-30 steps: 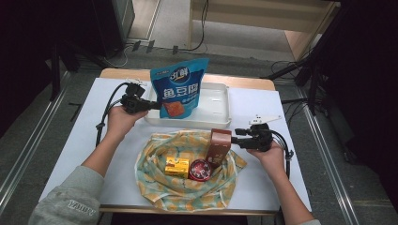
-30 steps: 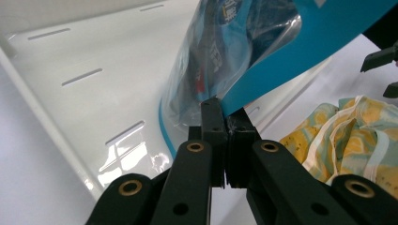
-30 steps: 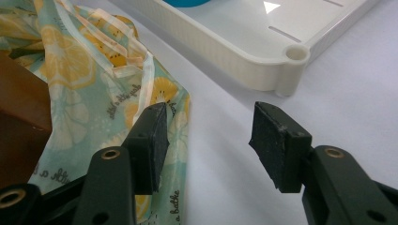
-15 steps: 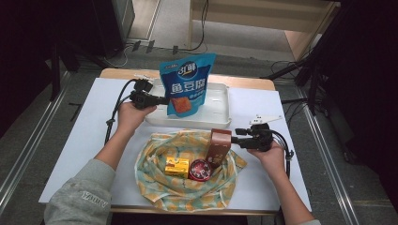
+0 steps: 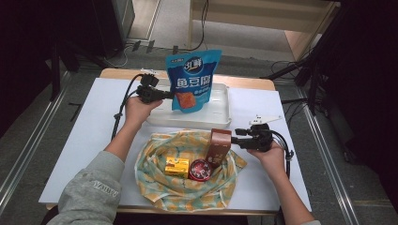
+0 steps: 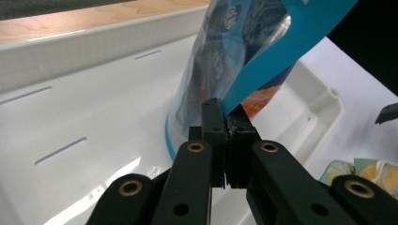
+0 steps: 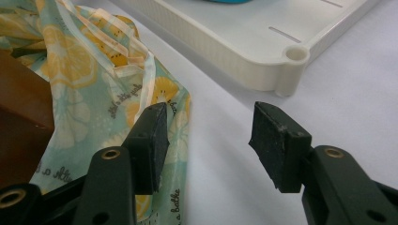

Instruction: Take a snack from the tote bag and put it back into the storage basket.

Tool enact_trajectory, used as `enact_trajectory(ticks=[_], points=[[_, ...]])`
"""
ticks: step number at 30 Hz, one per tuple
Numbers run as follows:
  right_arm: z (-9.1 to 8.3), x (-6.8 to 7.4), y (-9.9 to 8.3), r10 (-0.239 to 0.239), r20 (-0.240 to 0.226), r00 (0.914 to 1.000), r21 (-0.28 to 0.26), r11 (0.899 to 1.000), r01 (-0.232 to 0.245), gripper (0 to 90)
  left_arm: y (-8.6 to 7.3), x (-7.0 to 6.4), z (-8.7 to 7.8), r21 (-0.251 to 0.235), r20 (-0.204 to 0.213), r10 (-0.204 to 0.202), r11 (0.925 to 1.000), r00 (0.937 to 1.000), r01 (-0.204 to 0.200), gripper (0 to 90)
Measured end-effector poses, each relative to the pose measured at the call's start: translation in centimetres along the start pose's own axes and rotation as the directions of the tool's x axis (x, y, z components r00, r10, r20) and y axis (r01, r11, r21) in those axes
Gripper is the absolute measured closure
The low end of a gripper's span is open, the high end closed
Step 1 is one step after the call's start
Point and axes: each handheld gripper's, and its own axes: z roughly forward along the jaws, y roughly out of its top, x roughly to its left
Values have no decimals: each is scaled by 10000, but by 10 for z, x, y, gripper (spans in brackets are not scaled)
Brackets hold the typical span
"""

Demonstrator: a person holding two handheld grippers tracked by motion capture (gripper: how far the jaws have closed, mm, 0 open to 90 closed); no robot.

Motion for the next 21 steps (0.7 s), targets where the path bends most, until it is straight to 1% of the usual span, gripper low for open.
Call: enact_trajectory(ticks=[2,5,6,7,10,12,13,16,18,20,21], points=[[0,0,0,17,2,10000,5,10000,-17,477,3,1,1,29,44,-41,10000,10000,41,894],[-1,0,-1,82,45,10000,-6,10000,-82,477,8,0,5,200,-60,144,9997,9999,-142,895],[-2,-1,-1,43,55,10000,-26,10000,-43,477,9,0,6,179,-42,188,9997,9998,-187,894],[-2,0,-1,52,50,10000,-33,10000,-52,477,10,0,7,137,-92,138,9998,9999,-137,894],[-3,0,-2,19,81,10000,-101,9999,-18,477,10,5,8,49,35,-21,10000,10000,21,893],[-4,1,-2,-32,80,10000,-132,9999,33,476,12,6,8,123,8,74,9999,10000,-74,891],[-5,1,-2,-22,82,10000,-132,9999,23,477,13,6,8,188,-98,166,9997,9998,-164,892],[-6,1,-4,9,114,9999,-80,10000,-8,476,18,7,7,351,-307,253,9991,9992,-242,893],[-6,1,-5,10,149,9999,-80,10000,-9,477,19,9,6,204,-386,185,9996,9991,-177,894],[-7,1,-5,12,187,9998,-138,9999,-10,477,19,13,6,122,-322,16,9999,9995,-12,893],[-8,1,-6,26,168,9999,-146,9999,-23,476,18,15,5,83,-223,-109,9999,9997,111,888]])
